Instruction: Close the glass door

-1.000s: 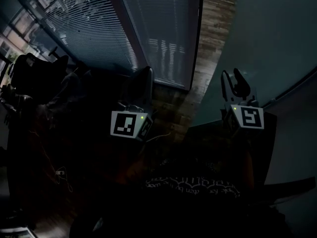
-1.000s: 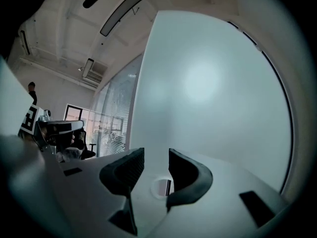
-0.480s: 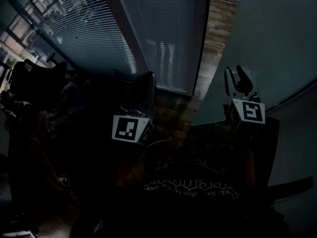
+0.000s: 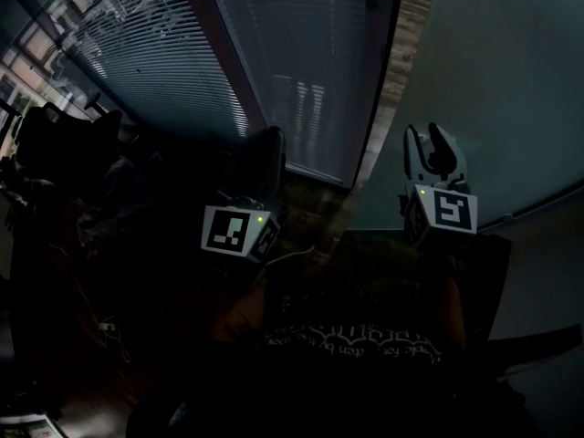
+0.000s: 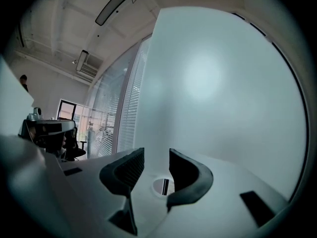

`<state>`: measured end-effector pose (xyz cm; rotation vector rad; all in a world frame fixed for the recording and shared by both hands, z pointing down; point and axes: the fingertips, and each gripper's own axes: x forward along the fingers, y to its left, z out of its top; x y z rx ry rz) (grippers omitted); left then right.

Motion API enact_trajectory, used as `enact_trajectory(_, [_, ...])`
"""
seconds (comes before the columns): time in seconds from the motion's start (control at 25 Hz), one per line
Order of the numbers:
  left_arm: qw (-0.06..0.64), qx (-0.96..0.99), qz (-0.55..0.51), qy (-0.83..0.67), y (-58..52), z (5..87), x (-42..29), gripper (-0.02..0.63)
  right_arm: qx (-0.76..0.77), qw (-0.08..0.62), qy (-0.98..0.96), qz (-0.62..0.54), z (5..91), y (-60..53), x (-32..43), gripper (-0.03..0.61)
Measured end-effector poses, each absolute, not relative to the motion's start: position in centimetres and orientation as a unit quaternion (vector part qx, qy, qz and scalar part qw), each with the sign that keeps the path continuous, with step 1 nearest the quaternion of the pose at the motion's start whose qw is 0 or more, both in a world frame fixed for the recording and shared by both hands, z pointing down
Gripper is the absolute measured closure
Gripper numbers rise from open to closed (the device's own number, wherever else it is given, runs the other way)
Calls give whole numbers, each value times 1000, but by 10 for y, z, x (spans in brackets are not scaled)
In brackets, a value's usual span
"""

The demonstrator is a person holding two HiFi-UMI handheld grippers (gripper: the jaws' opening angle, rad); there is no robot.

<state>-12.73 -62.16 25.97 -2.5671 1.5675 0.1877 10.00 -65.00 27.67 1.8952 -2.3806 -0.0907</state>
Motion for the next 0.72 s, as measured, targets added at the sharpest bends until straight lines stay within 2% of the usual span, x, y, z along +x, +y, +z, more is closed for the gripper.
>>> enact_trajectory(0.72, [67,-859,69,502,-711,256,-114,612,643,59,-762,-44,275,-732,104,428])
